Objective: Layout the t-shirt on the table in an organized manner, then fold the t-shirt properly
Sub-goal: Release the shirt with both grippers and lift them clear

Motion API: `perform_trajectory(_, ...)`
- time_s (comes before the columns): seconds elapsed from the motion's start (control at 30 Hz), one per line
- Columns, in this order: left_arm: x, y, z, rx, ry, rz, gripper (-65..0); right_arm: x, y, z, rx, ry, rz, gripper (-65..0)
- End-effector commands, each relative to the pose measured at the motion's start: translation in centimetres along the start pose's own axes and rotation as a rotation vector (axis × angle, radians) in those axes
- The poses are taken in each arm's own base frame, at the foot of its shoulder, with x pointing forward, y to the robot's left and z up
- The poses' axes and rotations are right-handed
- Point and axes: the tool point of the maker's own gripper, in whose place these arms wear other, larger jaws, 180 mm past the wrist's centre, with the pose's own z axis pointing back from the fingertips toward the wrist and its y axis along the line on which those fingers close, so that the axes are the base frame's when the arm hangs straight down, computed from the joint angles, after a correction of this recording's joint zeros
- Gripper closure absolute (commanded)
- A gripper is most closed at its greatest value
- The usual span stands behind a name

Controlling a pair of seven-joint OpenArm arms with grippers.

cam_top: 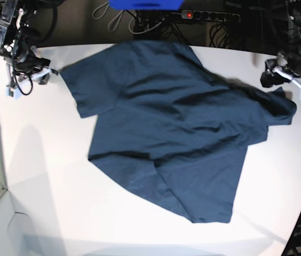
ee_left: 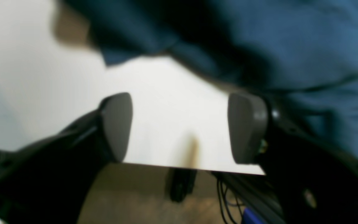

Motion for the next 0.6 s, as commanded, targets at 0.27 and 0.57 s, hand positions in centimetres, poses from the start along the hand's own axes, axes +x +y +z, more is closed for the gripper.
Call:
perform_trajectory(0.27, 2.5, -3.2, -2.4, -0.063, -0.032, -0.052, -42.4, 0.4, 0.4, 0.2, 0.011, -0.013, 0.015, -21.7)
perform_trajectory(0.57, 1.7, -2.8, -6.1, -0.106, 0.031, 0.079, -42.2, 0.4, 0.4, 0.2, 0.010, -0.013, 0.014, -21.7)
